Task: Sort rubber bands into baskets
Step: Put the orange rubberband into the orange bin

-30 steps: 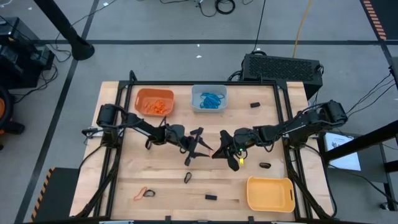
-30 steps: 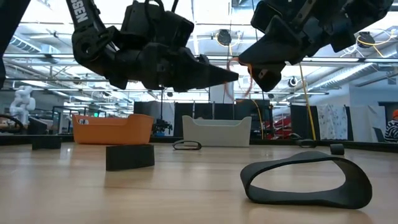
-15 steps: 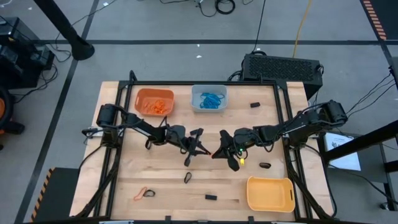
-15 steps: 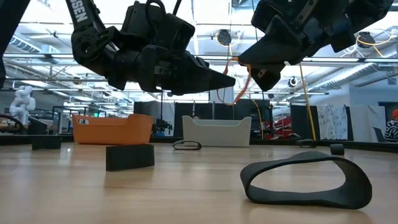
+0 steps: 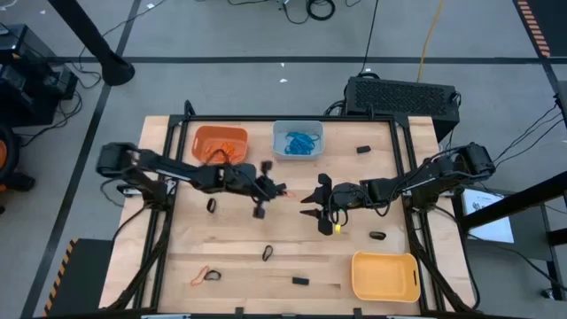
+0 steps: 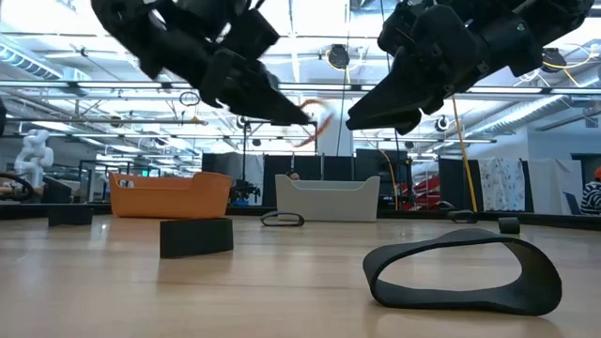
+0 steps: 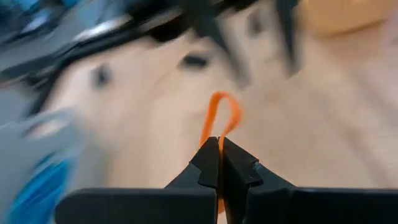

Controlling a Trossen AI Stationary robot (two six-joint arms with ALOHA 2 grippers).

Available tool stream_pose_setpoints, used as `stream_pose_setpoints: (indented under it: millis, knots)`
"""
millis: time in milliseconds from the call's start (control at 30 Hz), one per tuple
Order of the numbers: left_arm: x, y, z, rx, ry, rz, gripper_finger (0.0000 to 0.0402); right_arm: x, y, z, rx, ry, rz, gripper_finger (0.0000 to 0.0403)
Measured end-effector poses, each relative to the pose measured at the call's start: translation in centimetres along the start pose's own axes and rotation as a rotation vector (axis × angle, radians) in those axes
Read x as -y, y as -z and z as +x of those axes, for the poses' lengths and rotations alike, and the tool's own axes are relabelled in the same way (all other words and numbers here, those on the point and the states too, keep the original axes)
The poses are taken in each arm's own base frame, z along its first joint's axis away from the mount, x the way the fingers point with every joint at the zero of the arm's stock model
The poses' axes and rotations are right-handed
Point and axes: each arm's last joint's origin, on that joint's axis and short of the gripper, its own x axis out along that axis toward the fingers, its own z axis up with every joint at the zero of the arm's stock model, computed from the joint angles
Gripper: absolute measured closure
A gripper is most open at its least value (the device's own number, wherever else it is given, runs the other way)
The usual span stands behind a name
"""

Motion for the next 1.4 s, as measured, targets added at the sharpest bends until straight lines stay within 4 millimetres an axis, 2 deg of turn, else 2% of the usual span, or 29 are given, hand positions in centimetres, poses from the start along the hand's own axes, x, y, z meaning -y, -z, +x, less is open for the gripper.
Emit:
stream_pose_setpoints:
  millis: [233, 400, 600, 700, 833, 1000, 1167, 1300, 1400]
  knots:
    - [-2.6, -0.2, -5.4, -0.257, -0.369, -0.014, 0.0399, 0.0, 0.0, 0.0, -0.002, 0.0, 0.0, 0.0225]
    - [-5.4, 2.3, -8.3, -0.518, -0.592, -0.12, 0.04, -0.1, 0.0, 0.0, -0.005, -0.003, 0.026, 0.0226]
    - [-8.7, 5.5, -10.7, -0.702, -0.721, -0.323, 0.04, 0.0, 0.3, 0.0, -0.031, 0.002, 0.025, 0.0227]
    - [-9.5, 6.6, -11.5, -0.728, -0.692, -0.447, 0.04, 0.0, 0.4, 0.0, -0.041, 0.005, 0.018, 0.0227]
    - [-9.9, 7.2, -11.9, -0.731, -0.624, -0.522, 0.0388, 0.0, 0.4, 0.0, -0.041, 0.004, -0.023, 0.0227]
    - [-9.7, 7.3, -11.9, -0.736, -0.593, -0.537, 0.0349, 0.0, 0.4, 0.0, -0.041, 0.004, -0.065, 0.0227]
    - [-9.2, 7.7, -12.2, -0.812, -0.556, -0.523, 0.0306, 0.0, 0.8, -0.1, -0.079, 0.009, -0.044, 0.0227]
    - [-9.1, 7.5, -12.3, -0.818, -0.54, -0.556, 0.0282, 0.1, 1.1, -0.1, -0.107, 0.016, -0.065, 0.0227]
    - [-9.0, 5.9, -12.6, -0.798, -0.399, -0.609, 0.0278, 0.1, 1.0, -0.1, -0.101, 0.017, -0.098, 0.0227]
